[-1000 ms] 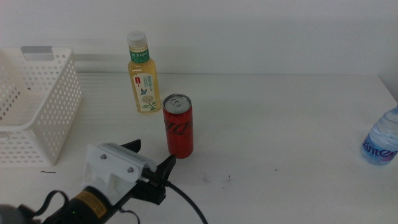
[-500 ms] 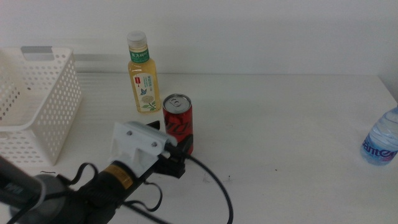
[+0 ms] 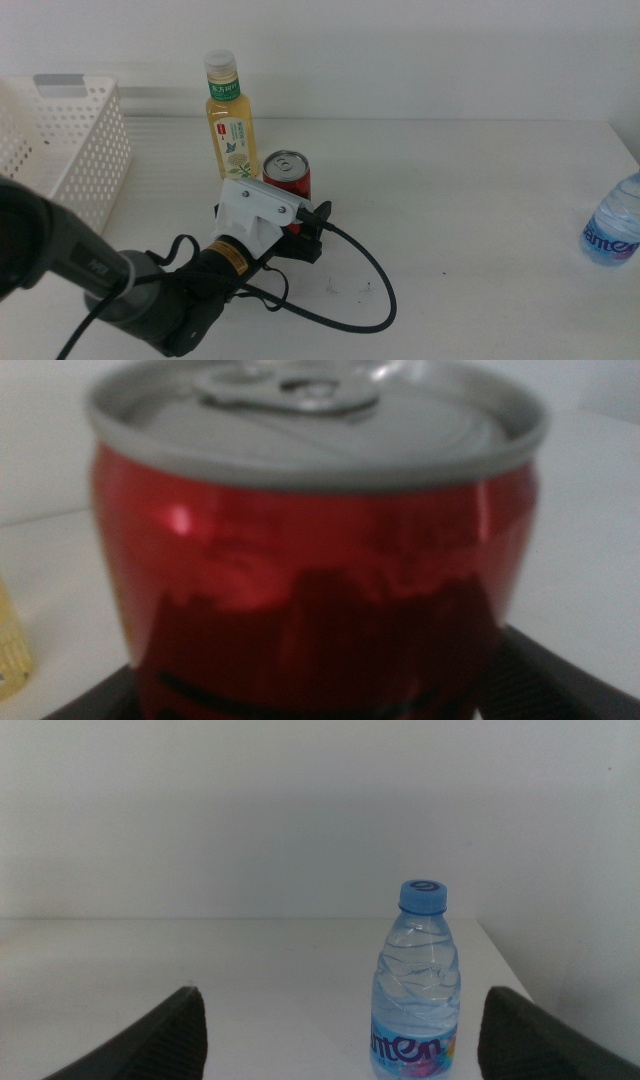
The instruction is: Use arms to grab the bottles and put them into the dustbin to the left of the table.
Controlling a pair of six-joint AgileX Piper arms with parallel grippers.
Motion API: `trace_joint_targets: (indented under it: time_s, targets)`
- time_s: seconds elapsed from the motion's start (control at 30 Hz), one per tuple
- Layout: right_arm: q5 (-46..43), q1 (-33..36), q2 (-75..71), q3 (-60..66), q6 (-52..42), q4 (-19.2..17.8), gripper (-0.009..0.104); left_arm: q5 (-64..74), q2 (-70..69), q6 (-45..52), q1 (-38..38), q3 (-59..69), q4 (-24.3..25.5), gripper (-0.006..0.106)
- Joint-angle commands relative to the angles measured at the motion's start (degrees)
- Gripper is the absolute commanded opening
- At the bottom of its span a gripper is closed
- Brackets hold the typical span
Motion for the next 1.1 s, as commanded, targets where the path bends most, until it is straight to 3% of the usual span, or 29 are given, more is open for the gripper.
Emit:
trace_joint_targets:
  time_s: [0.0, 0.13, 0.23, 0.5, 0.6, 0.73, 1.07]
  targets:
    - [-0.41, -0.49, -0.21, 0.19, -0.23, -0.53, 0.084, -0.05, 1.28, -0.71, 0.05, -1.37, -0.10, 0.094]
    - [-0.41, -0.49, -0.21, 0.19, -0.23, -0.53, 0.084, -0.16, 2.82, -0.71, 0.05, -2.76, -0.10, 0.093]
    - [-0.41, -0.49, -0.21, 0.19, -0.23, -0.53, 0.084, -0.22, 2.89, -0.71, 0.05, -2.73, -0.49, 0.087]
    - [-0.41, -0.49, -0.21, 0.19, -0.23, -0.53, 0.084, -0.38, 2.10, -0.60, 0.05, -2.73, 0.65, 0.034]
    - [-0.41, -0.49, -0.21, 0.19, -0.23, -0.53, 0.084, 1.60, -2.17, 1.38, 0.05, -1.27, 1.63, 0.022]
    - [-0.41, -0.49, -0.21, 0.19, -0.23, -0.53, 0.084, 6.99, -11.45, 0.82, 0.05, 1.91, 1.03, 0.020]
    - [-0.41, -0.49, -0.21, 0.19, -0.23, -0.53, 0.084, 52.72, -36.35, -2.71, 0.05, -7.60, 1.18, 0.020]
